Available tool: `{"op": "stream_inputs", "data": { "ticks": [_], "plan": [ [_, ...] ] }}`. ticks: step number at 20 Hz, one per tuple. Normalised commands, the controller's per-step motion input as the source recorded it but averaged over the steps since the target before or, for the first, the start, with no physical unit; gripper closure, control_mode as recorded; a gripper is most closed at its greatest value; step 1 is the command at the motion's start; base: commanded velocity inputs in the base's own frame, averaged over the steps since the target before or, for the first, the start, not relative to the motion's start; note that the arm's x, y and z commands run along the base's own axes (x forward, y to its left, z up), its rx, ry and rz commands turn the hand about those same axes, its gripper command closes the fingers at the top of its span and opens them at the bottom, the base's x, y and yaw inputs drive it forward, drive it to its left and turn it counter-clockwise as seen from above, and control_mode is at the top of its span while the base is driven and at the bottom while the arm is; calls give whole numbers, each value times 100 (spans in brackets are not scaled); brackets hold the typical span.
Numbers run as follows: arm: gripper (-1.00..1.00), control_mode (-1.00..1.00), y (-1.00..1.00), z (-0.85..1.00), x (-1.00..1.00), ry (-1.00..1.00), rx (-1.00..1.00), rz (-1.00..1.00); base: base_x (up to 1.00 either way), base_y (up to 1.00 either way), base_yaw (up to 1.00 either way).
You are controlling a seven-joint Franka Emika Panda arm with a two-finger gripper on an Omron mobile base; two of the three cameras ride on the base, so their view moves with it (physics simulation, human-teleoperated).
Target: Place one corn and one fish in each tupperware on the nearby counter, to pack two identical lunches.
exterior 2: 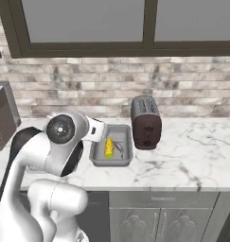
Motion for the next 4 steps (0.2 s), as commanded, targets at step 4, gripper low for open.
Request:
{"op": "stream_inputs", "data": {
  "ticks": [4],
  "plan": [
    [-100, -100, -3, 70, -100, -74, -1, 0, 0, 0, 0]
  ]
}}
